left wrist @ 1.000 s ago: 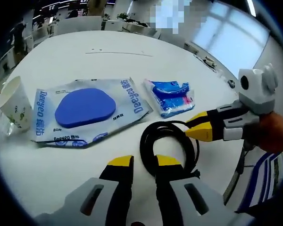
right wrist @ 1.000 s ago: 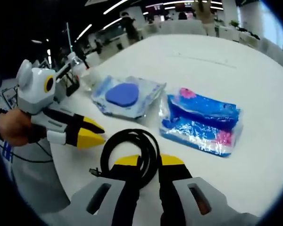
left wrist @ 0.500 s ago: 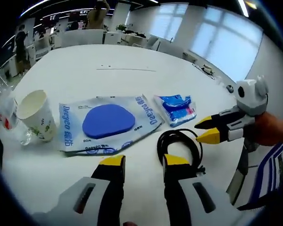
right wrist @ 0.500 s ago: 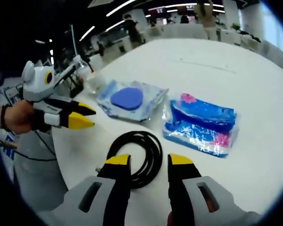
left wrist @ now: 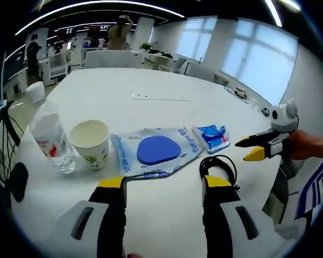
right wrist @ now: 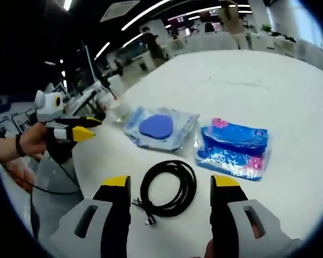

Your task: Arrange the tabletop items into an orderly group along one side of the table until the central work area is clear of visible clutter.

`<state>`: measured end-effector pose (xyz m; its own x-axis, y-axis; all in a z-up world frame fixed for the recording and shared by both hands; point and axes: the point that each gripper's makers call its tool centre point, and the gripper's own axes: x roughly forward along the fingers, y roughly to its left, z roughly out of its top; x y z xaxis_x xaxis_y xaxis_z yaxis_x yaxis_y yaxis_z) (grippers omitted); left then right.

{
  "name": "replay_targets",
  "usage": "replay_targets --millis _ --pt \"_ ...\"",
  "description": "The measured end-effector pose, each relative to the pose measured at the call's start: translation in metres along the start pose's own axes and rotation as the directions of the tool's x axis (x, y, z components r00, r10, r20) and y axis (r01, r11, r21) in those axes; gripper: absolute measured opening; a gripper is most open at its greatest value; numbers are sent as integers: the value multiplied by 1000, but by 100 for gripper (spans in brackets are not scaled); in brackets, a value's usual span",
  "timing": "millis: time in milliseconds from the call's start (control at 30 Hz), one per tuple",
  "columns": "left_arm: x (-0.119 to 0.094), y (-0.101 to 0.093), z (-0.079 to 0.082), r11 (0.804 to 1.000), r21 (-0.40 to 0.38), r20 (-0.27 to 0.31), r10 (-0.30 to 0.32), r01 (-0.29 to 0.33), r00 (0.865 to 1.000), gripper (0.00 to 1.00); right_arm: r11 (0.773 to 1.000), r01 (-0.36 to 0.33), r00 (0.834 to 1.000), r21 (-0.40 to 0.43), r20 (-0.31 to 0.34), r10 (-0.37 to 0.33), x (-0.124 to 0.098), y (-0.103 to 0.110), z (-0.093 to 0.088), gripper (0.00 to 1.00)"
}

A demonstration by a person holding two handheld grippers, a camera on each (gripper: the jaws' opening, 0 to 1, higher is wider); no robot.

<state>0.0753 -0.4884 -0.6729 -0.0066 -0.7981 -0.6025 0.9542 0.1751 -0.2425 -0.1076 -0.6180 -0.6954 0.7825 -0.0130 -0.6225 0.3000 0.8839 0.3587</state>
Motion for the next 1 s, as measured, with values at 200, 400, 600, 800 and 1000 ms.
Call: replay_targets --millis 200,400,600,800,1000 --pt "-28 14 -5 999 48 1 7 -7 1000 66 1000 -10 999 -28 53 12 -15 9 8 71" --pt "-56 26 -4 1000 18 42 25 -25 999 72 998 12 996 -59 91 -7 -35 17 12 80" --pt "-77 35 -5 999 5 68 40 -41 997 77 998 37 991 -55 128 -30 -54 21 9 85" --pt "-92 51 -4 998 -24 100 55 -53 993 80 998 49 987 -27 157 -44 -69 28 -1 95" --pt "-97 58 -6 998 -29 112 54 -51 992 82 997 76 982 -17 173 -72 -77 29 -4 99"
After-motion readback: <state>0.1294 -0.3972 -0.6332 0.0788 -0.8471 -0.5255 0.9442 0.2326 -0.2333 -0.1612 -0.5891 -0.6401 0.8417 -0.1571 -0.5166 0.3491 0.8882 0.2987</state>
